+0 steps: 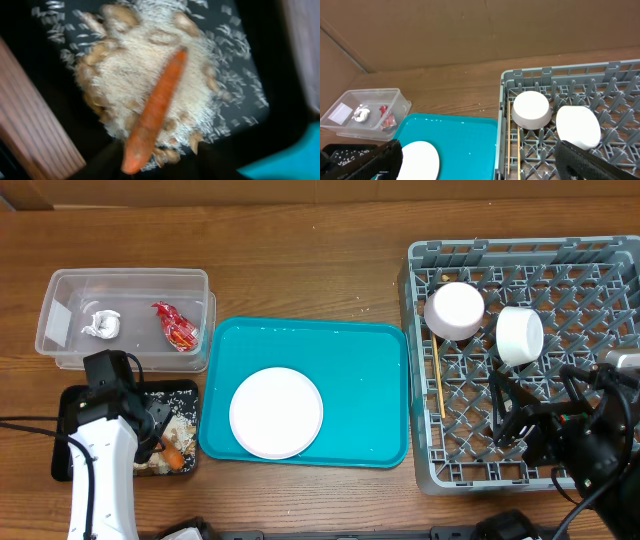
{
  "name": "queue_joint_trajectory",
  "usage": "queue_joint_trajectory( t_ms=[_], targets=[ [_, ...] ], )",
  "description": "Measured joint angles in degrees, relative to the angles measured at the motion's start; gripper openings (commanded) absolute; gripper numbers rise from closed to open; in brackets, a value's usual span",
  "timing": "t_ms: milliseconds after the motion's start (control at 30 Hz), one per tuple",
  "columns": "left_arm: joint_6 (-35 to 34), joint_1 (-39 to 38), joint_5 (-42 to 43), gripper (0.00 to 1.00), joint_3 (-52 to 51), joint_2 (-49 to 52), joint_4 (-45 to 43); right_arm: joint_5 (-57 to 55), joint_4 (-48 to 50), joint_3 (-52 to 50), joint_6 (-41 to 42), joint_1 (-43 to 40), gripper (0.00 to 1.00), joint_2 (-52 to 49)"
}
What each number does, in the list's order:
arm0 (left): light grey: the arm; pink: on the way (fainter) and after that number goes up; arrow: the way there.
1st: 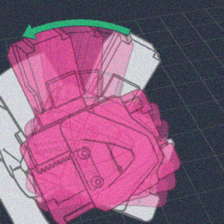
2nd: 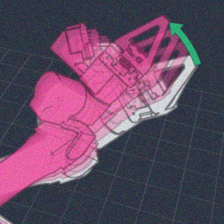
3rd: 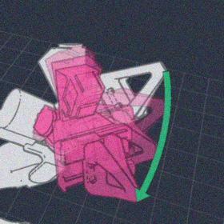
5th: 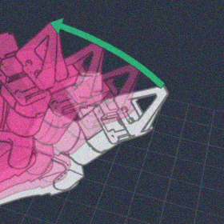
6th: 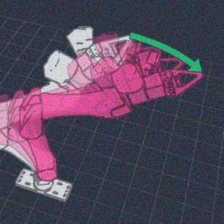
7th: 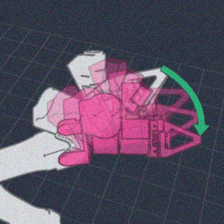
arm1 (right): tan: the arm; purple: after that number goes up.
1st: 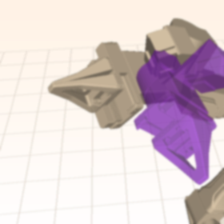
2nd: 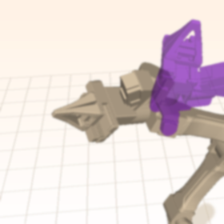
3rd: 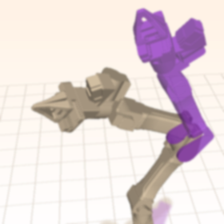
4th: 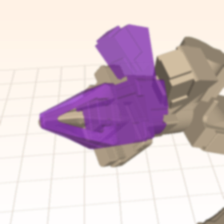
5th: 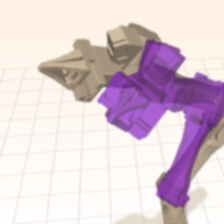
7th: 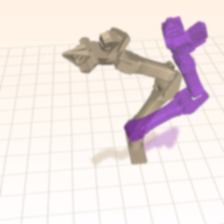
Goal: Sort waste into correct bins and load items into the dishwasher
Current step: 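Carry the carrot onto the black rice tray and open the left gripper, then reach the left gripper to the white plate on the teal tray and grasp it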
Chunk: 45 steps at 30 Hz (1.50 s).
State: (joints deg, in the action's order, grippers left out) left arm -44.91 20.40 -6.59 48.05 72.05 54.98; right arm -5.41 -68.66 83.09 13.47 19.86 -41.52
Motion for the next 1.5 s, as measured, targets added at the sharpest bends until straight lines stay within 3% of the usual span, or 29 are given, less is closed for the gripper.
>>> queue_joint_trajectory(
  t_ms=[133, 267, 333, 433, 567, 700, 767, 867, 1133, 1500],
  targets=[
    [10.45, -1.11, 9.60, 0.38, 8.76, 0.11, 0.96, 0.04, 0.00, 0.00, -0.02, 0.00, 1.00, 0.00],
    [20.96, -8.94, 16.65, 0.43, 17.38, 0.09, 0.28, 0.02, 0.04, 0.00, -0.02, 0.00, 1.00, 0.00],
    [25.31, -15.32, 18.29, 0.52, 18.88, 0.07, -0.55, 0.02, 0.04, 0.00, 0.00, 0.00, 1.00, 0.00],
    [29.09, -27.45, 18.32, 0.59, 19.02, 0.48, -0.94, 0.02, 0.00, 0.00, 0.00, 0.00, 1.00, 0.00],
    [31.58, -42.45, 17.27, 0.61, 19.04, 4.33, -4.31, 0.04, 0.02, 0.00, 0.00, 0.00, 1.00, 0.00],
    [30.67, -53.00, 16.55, 0.56, 19.08, 12.20, -7.74, 0.02, 0.02, 0.00, 0.00, 0.00, 1.00, 0.00],
    [27.41, -57.11, 15.98, 0.46, 19.08, 17.31, -8.41, 0.04, 0.04, 0.00, 0.00, 0.00, 1.00, 0.00],
    [21.81, -60.50, 15.21, 0.45, 19.41, 24.70, -6.80, 0.02, 0.04, 0.00, 0.00, 0.00, 1.00, 0.00],
    [12.00, -60.08, 9.35, 0.54, 28.57, 31.80, 6.14, 0.04, 0.00, 0.00, 0.00, 0.00, 1.00, 0.00],
    [14.67, -59.69, 6.56, 0.56, 30.38, 36.87, 9.20, 0.02, 0.02, 0.00, -0.04, 0.00, 1.00, 0.00]
  ],
)
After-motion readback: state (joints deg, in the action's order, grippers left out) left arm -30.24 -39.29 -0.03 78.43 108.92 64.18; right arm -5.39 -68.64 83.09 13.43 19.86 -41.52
